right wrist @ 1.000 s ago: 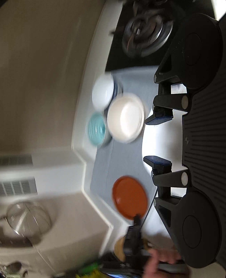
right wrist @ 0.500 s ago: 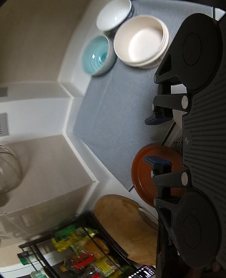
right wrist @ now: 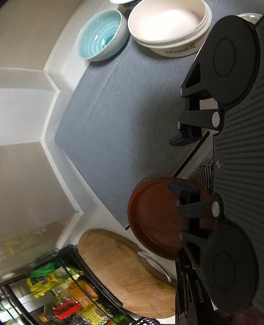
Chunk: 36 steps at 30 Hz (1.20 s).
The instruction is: Organize plates and bowls
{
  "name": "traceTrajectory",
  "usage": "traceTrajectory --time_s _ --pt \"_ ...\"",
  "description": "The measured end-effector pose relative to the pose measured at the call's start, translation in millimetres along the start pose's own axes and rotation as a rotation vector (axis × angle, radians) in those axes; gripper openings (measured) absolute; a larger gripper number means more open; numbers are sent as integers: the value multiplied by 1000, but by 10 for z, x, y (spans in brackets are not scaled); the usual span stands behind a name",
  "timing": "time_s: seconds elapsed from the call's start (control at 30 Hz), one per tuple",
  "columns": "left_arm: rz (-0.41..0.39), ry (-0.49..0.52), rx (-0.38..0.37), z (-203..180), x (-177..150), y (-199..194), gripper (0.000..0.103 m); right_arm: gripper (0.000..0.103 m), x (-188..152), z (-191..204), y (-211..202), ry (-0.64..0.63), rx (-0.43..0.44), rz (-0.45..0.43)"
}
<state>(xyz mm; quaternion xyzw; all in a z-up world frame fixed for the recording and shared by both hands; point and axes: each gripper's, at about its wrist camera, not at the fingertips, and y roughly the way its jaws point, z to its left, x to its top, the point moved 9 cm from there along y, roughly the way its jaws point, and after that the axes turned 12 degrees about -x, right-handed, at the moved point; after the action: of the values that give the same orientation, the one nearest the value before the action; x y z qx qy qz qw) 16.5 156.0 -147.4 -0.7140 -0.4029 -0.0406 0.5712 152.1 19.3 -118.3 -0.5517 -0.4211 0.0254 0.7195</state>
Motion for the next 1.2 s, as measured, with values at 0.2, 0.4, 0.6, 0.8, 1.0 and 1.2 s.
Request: traceTrajectory --time_s 0.2,0.4,0.6,0.8,1.0,1.2 --pt "4 11 12 -7 -14 28 17 42 -39 33 88 1 17 23" --pt "-1 19 7 -14 -8 32 18 42 -79 68 165 -4 20 46" --pt "7 36 -39 17 15 21 18 40 -107 92 181 12 4 57" --pt "23 51 -97 54 50 2 18 36 -164 137 191 47 -29 80" --pt "35 67 -159 129 99 25 18 32 -233 202 176 72 -63 89" --pt "45 69 -212 184 120 72 18 32 -254 261 159 74 -89 86"
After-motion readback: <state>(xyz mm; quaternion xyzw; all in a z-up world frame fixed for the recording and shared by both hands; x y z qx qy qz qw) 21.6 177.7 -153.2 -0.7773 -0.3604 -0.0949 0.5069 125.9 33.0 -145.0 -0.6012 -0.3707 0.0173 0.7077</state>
